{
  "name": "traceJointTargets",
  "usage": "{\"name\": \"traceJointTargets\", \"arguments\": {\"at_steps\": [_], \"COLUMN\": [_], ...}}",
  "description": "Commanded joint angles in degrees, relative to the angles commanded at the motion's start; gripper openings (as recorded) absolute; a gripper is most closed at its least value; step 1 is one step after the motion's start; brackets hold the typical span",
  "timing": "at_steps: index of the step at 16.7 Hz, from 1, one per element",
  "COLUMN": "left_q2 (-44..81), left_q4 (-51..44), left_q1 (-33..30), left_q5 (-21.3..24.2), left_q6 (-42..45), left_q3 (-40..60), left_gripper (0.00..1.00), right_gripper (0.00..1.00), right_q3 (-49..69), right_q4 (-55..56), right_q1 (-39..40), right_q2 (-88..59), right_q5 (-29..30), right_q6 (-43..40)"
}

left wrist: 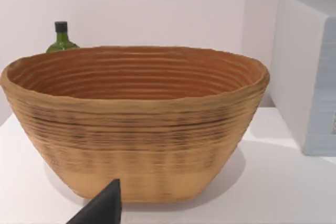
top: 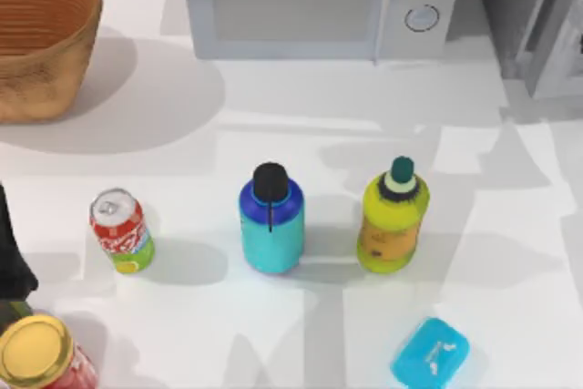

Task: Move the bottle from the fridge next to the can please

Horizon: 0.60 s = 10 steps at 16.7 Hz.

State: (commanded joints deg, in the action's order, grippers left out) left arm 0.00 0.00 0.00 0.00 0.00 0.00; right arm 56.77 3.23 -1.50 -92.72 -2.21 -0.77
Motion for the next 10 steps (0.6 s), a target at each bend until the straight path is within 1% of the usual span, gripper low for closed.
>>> {"name": "traceJointTargets", "arguments": {"at_steps": [5, 7, 10], "left_q2": [0.0, 0.0, 0.0], "left_q4": [0.0, 0.0, 0.0], "left_q1": [0.0, 0.0, 0.0], "left_q5": [0.0, 0.0, 0.0], "left_q6": [0.0, 0.0, 0.0], "left_q3": [0.0, 0.0, 0.0], "left_gripper": [1.00, 1.00, 1.00], "right_gripper": [1.00, 1.00, 1.00], "right_q3": [0.7, 4.0, 12.1], "right_q4": [-0.4, -1.0, -2.5], "right_q1": [-0.9, -0.9, -0.8], "right_q2": [-1.1, -4.1, -10.5], "right_q5": [0.3, 0.3, 0.3], "right_q6": [-0.2, -0.1, -0.1]}}
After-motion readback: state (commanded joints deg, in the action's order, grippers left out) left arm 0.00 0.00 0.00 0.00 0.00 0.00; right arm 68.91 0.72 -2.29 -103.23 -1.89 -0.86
